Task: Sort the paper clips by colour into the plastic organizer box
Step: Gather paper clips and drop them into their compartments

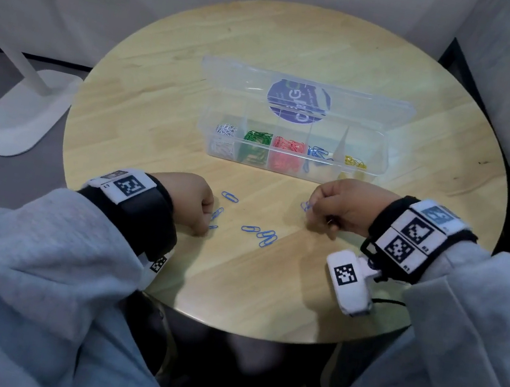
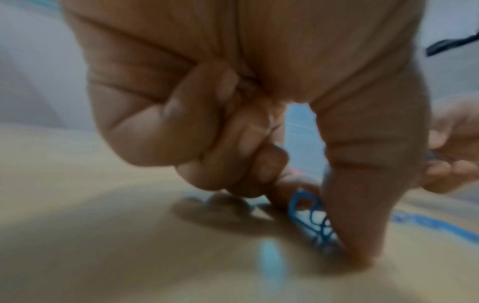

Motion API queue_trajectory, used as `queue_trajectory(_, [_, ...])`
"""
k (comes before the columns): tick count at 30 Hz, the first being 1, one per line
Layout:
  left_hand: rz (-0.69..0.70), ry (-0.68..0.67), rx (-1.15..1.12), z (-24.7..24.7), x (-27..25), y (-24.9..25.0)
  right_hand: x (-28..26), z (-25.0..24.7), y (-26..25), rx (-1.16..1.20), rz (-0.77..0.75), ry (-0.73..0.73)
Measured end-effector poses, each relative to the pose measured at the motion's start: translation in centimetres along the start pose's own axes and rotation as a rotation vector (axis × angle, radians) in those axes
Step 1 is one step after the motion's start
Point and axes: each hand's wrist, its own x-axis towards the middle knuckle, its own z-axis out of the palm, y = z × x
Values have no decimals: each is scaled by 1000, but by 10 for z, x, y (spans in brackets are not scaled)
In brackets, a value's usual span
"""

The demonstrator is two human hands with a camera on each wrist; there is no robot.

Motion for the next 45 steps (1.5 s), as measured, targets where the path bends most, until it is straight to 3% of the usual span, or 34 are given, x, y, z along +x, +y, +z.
queue_trajectory(2, [18,-42,-135,-4,-1,-5,1,-3,3,216,10,-7])
queue_trajectory(4, [37,-72,-442,-12,-4,-8,3,-3,4,290,1,-28])
queue_trajectory(8, [77,62,-1130,-29,-8,-12,3,0,0,424,-29,-57])
queue_trajectory(11, [94,126,-1435,-34,-9,-13,3,1,-2,573,-26,-38])
queue_trajectory(18, [64,181,-1684,-35,-10,-10,3,3,-9,840,35,17])
queue_trajectory(22, [6,127,-1729,-36,-10,-12,1,10,-14,672,-1,6])
queue_trajectory(24, [-13,91,-1688,-36,-10,-12,3,16,-14,491,9,45])
queue_trajectory(26, [-59,92,-1531,-35,-9,-8,3,20,-14,117,-16,83])
queue_trajectory(28, [-125,101,-1232,-31,-6,-4,0,23,-15,-361,-57,112])
queue_trajectory(30, [-141,90,-843,-26,-4,1,-3,29,-17,-601,-111,122])
queue_trajectory(32, [-122,104,-504,-21,-3,4,-4,35,-16,-675,-141,109])
queue_trajectory(34, [-130,162,-323,-17,-3,8,-4,40,-14,-714,-136,114])
queue_trajectory(45, [-136,108,-144,-4,1,23,2,60,-19,-999,-216,-1])
